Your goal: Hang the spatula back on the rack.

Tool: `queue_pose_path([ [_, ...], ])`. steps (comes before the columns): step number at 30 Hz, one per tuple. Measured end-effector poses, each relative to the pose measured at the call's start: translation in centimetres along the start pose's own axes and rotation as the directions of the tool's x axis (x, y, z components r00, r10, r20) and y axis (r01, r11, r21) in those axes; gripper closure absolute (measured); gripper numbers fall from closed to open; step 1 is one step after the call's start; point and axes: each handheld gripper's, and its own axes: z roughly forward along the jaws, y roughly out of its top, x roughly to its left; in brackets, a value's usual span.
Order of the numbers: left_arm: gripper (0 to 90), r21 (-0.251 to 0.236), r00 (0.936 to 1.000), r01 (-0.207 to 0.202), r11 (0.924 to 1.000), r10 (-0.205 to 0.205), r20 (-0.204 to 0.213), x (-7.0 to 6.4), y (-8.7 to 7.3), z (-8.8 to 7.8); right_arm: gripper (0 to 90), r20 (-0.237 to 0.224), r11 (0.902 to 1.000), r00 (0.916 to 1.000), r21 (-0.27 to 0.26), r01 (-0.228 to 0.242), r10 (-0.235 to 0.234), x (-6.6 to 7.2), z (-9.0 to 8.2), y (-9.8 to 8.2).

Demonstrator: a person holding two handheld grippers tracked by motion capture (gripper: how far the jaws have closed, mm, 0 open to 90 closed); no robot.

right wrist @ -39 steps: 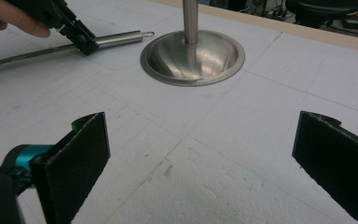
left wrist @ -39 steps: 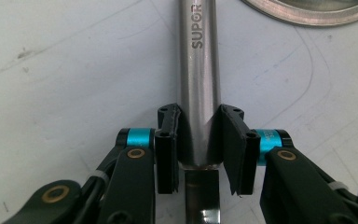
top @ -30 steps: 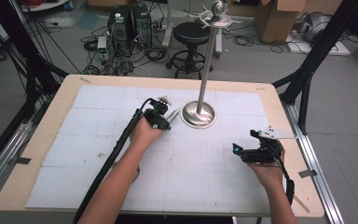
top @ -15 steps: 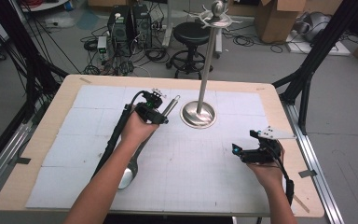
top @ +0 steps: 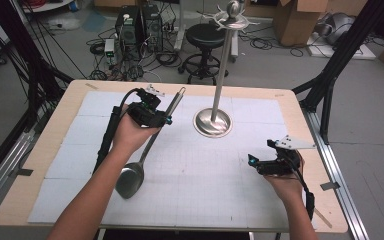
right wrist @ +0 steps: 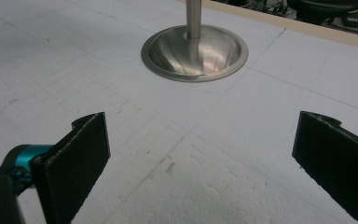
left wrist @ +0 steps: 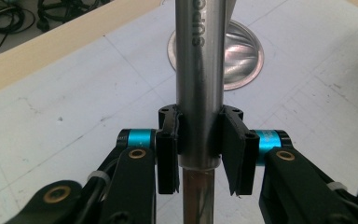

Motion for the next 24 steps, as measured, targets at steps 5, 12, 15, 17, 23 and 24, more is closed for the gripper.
queue_pose_path([
  [5, 69.0, -0.023, 0.9999, -0.013, 0.9997, 0.013, 0.011, 0.2, 0.0, -0.9, 2.8, 0.000, 1.0000, 1.0000, 0.000, 0.001, -0.001, 0.0, 0.0, 0.0],
  [12, 69.0, -0.061, 0.9996, -0.015, 0.9980, 0.017, 0.021, 0.4, 0.1, -2.3, 2.8, -0.002, 1.0000, 1.0000, 0.003, -0.001, 0.001, 0.1, 0.1, 0.0],
  [15, 69.1, -0.074, 0.9993, -0.017, 0.9971, 0.020, 0.032, 0.6, 0.2, -3.1, 2.8, 0.000, 1.0000, 1.0000, 0.002, 0.000, 0.000, 0.1, 0.1, 0.0],
  [17, 69.1, -0.077, 0.9992, -0.017, 0.9969, 0.019, 0.034, 0.6, 0.2, -3.4, 2.7, -0.001, 1.0000, 1.0000, 0.004, -0.002, 0.002, 0.1, 0.1, 0.0],
  [23, 69.1, -0.119, 0.9986, -0.030, 0.9925, 0.035, 0.040, 0.7, 0.7, -5.4, 2.8, 0.001, 1.0000, 1.0000, 0.002, 0.002, -0.002, 0.1, 0.1, 0.0],
  [24, 69.1, -0.125, 0.9984, -0.032, 0.9916, 0.038, 0.041, 0.8, 0.8, -5.7, 2.8, -0.001, 1.0000, 1.0000, 0.002, 0.000, 0.000, 0.1, 0.1, 0.1],
])
